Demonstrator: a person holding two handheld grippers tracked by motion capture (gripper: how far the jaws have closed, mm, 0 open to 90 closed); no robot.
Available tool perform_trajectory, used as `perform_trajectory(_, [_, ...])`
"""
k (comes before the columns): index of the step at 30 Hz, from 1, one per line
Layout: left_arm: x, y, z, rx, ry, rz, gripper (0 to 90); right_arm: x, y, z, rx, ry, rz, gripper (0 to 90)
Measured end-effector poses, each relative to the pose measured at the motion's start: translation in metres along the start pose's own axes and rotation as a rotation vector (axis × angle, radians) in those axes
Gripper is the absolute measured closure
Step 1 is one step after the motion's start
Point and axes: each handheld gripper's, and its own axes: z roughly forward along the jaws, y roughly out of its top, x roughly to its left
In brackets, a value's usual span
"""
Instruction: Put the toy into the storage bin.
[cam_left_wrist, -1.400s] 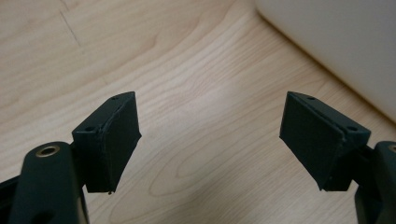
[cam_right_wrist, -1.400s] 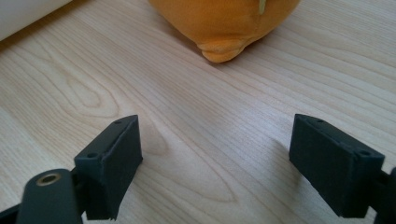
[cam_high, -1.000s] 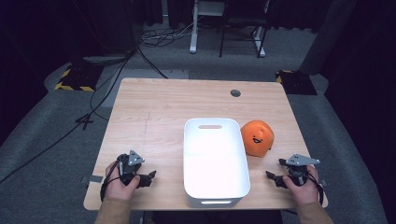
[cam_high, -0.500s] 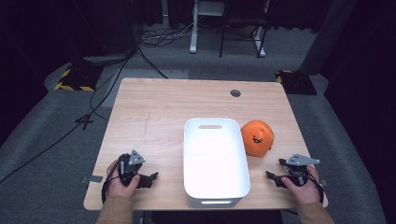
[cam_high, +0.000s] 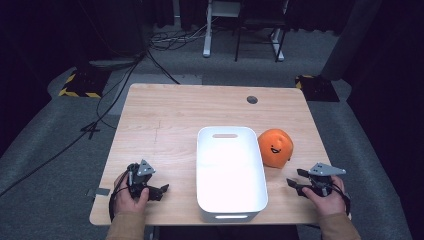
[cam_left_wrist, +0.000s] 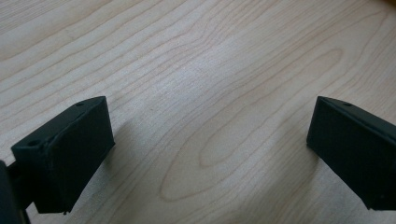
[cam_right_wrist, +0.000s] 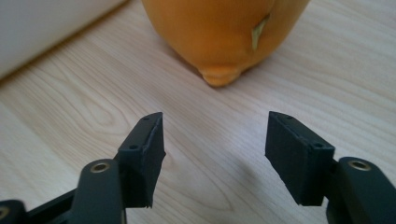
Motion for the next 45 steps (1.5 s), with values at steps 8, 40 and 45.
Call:
perform_trajectory(8, [0.0,0.0,0.0,0.0,-0.002,0.0,0.8,0.004,0.023,-0.02,-0.086,0.039,0.017,33.0])
perform_trajectory(40, [0.0,0.0,0.0,0.0,-0.002,0.0,0.8,-0.015,0.118,-0.015,-0.19,0.055,-0.045,49.6])
perform_trajectory(45, [0.0,0.0,0.0,-0.001,-0.005,0.0,0.8,-0.024,0.122,0.0,-0.187,0.054,-0.05,52.1])
